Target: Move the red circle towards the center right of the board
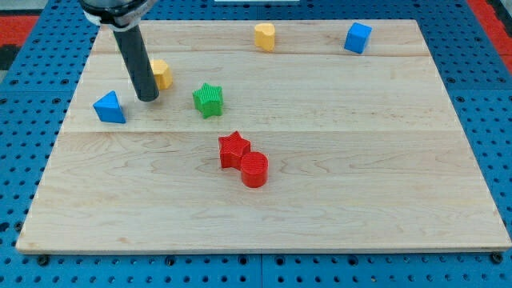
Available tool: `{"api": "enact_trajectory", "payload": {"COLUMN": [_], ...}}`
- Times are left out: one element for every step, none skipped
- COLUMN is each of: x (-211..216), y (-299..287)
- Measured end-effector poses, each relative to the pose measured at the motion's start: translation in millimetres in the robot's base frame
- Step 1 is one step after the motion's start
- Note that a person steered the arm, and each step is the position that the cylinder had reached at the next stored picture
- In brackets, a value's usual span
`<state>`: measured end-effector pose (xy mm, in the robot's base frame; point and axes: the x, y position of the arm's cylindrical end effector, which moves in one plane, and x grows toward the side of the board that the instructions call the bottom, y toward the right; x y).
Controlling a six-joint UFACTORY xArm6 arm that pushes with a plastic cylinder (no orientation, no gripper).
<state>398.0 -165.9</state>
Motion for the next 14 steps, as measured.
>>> {"api": "enact_trajectory", "payload": {"x": [81.2, 93.3, 136.0, 136.2, 108.3, 82.9, 57.9, 70.8, 50.7, 31.8, 31.6, 28.4, 3.5, -7.4], "y": [32.8, 92.5, 90.8, 147.5, 203.6, 268.3, 270.8, 227.4, 239.9, 279.1, 252.3, 223.8, 247.4, 273.2]}}
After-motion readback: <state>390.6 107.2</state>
